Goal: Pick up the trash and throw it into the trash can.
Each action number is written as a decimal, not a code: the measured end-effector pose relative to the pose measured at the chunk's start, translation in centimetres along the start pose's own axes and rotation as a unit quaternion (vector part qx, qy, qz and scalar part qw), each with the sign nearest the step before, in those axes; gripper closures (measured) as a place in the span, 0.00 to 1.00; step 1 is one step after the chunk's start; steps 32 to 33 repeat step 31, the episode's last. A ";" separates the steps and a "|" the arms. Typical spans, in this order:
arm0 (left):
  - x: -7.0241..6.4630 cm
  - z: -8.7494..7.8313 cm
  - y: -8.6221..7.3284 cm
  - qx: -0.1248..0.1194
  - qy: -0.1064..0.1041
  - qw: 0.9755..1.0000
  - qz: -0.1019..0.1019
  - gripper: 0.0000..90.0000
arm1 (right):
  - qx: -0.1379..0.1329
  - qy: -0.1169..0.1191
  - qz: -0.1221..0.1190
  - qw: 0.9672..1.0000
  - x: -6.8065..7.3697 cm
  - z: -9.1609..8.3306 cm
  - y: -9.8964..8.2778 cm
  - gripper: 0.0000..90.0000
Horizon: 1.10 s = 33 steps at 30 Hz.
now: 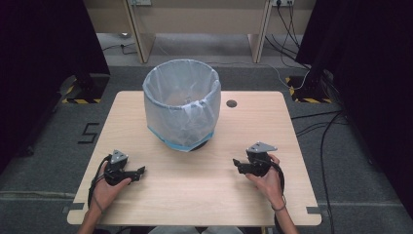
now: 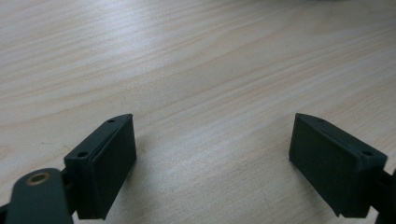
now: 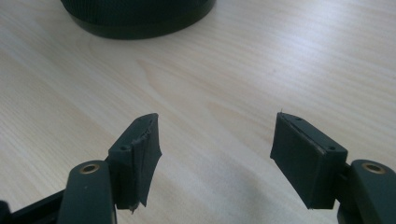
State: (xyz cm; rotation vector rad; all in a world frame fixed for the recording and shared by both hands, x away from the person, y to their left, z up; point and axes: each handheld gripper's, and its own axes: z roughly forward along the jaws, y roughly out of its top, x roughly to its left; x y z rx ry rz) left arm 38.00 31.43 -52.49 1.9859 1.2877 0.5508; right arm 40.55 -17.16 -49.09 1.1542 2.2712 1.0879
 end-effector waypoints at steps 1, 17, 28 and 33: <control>0.0 0.0 0.0 0.000 0.000 1.000 0.000 0.15 | 0.004 0.001 0.001 1.000 0.0 0.0 -0.2 0.36; 0.0 0.0 0.0 0.000 0.000 1.000 0.000 0.15 | 0.029 -0.004 -0.001 1.000 0.7 0.3 -2.0 0.34; 0.0 0.0 0.0 0.000 0.000 1.000 0.000 0.15 | 0.038 -0.004 -0.002 0.999 0.8 0.5 -2.5 0.33; 0.0 0.0 0.0 0.000 0.000 1.000 0.000 0.15 | 0.039 -0.004 -0.001 0.999 0.8 0.5 -2.5 0.33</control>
